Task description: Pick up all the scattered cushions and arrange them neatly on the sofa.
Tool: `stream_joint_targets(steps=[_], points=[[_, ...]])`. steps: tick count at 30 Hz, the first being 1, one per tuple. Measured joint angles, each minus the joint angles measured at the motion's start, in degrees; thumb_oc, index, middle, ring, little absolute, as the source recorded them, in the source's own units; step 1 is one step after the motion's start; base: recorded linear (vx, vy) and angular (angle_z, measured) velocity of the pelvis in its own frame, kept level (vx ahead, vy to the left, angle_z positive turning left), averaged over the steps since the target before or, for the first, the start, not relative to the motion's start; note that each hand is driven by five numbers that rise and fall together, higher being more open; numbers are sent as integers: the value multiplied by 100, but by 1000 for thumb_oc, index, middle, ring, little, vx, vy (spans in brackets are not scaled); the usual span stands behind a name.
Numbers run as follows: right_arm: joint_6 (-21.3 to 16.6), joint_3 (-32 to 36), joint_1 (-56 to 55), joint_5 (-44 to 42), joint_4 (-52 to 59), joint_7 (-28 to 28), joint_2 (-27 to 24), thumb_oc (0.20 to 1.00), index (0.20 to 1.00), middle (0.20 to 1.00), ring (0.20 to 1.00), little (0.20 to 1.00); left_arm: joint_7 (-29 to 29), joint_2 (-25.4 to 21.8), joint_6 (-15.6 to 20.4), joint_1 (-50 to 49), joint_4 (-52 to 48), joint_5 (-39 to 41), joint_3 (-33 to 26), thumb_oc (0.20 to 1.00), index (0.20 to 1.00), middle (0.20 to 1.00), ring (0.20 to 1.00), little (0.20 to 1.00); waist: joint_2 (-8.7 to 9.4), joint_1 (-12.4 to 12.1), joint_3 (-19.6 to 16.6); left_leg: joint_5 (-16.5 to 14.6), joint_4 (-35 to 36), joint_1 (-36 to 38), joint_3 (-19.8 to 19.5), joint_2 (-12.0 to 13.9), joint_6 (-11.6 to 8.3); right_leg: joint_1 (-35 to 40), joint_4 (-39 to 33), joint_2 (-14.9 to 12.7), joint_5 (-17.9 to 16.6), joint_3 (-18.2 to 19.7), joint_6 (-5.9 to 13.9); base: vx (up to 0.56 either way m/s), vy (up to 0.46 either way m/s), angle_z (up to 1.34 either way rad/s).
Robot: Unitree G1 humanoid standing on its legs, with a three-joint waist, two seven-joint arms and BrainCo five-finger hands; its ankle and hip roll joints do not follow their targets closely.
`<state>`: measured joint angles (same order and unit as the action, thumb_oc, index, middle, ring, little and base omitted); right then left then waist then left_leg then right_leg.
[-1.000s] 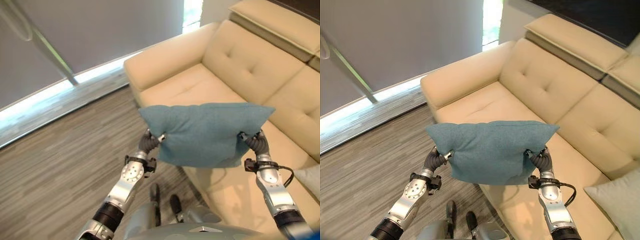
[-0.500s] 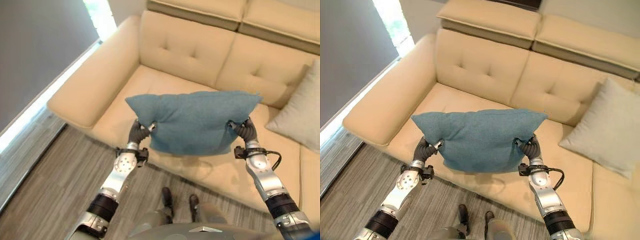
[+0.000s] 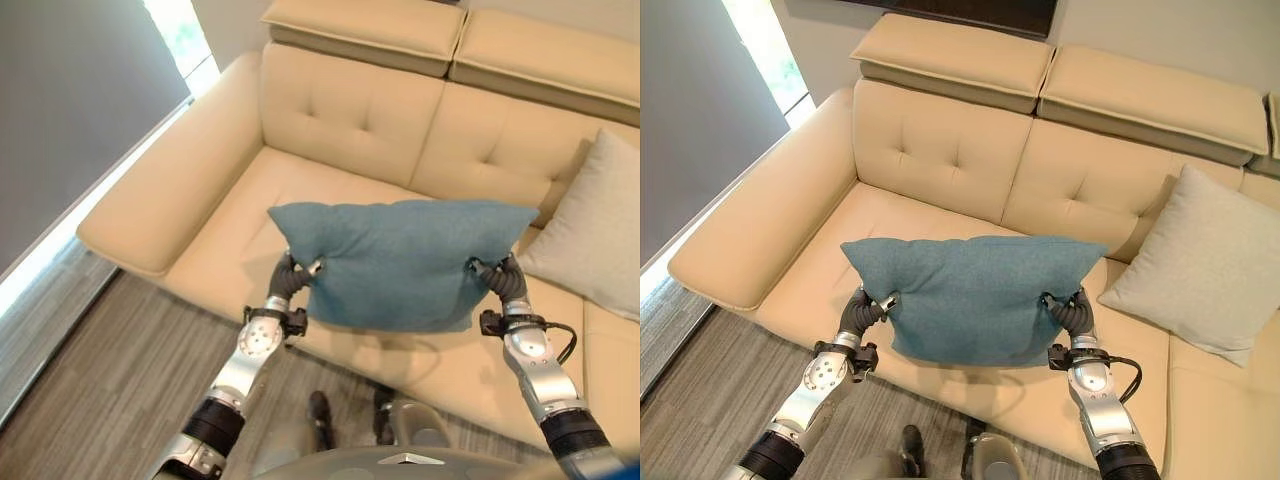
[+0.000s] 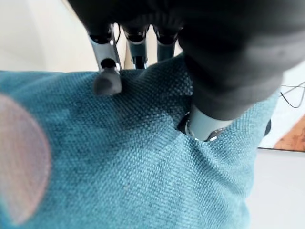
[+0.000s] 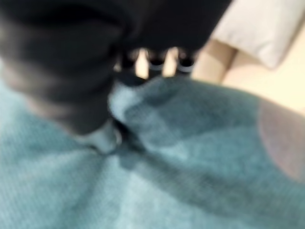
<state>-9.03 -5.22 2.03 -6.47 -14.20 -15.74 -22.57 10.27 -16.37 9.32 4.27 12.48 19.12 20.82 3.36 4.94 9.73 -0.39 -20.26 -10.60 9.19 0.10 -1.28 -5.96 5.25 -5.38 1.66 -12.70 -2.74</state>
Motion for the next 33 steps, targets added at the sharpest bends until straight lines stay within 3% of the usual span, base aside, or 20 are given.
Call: stream_joint_targets(steps=[4, 5, 7, 9, 10, 11, 12, 16, 19, 27, 33], points=[[0, 30, 25, -7, 37, -59, -141, 200, 200, 200, 200, 200, -13, 37, -2, 139, -4, 10, 55, 200, 200, 200, 200, 200, -5, 28, -1, -62, 937, -39, -504, 83, -117, 136, -310, 149, -50, 203, 67, 161, 66, -26], [0, 21, 49, -6, 36, -72, -149, 200, 200, 200, 200, 200, 5, 31, -2, 143, -4, 14, 53, 200, 200, 200, 200, 200, 35, -43, 24, -7, 1672, -32, -971, 110, -199, 195, -481, 275, -138, 393, 25, 125, 88, -64], [1, 12, 83, -5, 32, -72, -150, 200, 200, 200, 200, 200, 13, 24, -3, 148, -3, 23, 45, 200, 200, 200, 200, 200, 16, -156, 78, 82, 1906, -65, -1307, 173, -277, 280, -607, 381, -241, 528, -15, 144, 137, -74], [17, -23, 72, -5, 32, -69, -147, 200, 200, 200, 200, 200, 19, 18, -20, 104, 1, 59, 51, 200, 200, 200, 200, 200, -19, -137, 81, 151, 1827, 73, -1311, 275, -277, 461, -734, 472, -264, 636, -5, 168, 186, -47], [17, 6, 36, -5, 40, -71, -234, 200, 200, 200, 200, 200, 2, 43, -24, 159, 0, 58, 79, 200, 200, 200, 200, 200, -146, 21, 25, 212, 1925, 339, -1250, 314, -236, 558, -762, 525, -222, 688, 61, 170, 215, -31], [17, 8, 38, -5, 66, -68, -315, 200, 200, 200, 200, 200, 4, 71, -24, 177, -3, 58, 91, 200, 200, 200, 200, 200, -253, 54, 31, 485, 1927, 427, -1258, 316, -215, 563, -746, 578, -199, 709, 96, 158, 196, -25], [18, 47, 30, -3, 91, -62, -348, 200, 200, 200, 200, 200, 2, 71, -25, 226, -10, 58, 122, 200, 200, 200, 200, 200, -303, 86, 45, 348, 2032, 536, -1205, 331, -134, 567, -741, 569, -187, 741, 130, 106, 131, -24], [26, 28, 76, -2, 179, -53, -310, 200, 200, 200, 200, 200, 5, -48, -31, 311, -11, 58, 125, 200, 200, 200, 200, 200, -267, 14, 65, 359, 2142, 647, -914, -11, -64, 536, -734, 184, -157, 926, 415, 54, 135, -20], [47, -26, 214, 2, 180, -1, -278, 200, 200, 200, 200, 200, 7, -132, -27, 397, -20, 58, 37, 200, 200, 200, 200, 200, -272, -150, 77, 325, 2225, 650, -667, -72, 8, 412, -716, 101, -181, 1102, 552, 33, 80, -28], [72, -54, 599, 9, 192, -81, -270, 200, 200, 200, 200, 200, 155, -221, -18, 500, -225, 20, -115, 200, 200, 200, 200, 200, -264, -202, 88, 361, 2381, 497, -349, -118, 191, 126, -877, 48, -337, 1377, 655, 29, 24, -21], [73, -239, 1734, 47, 72, -518, -388, 200, 200, 200, 200, 200, 774, -326, 36, 1623, -177, -63, -239, 200, 200, 200, 200, 200, -343, -119, 156, 412, 2202, -64, -348, -118, 260, -292, -989, 47, -500, 1362, 650, -6, -1, -1]])
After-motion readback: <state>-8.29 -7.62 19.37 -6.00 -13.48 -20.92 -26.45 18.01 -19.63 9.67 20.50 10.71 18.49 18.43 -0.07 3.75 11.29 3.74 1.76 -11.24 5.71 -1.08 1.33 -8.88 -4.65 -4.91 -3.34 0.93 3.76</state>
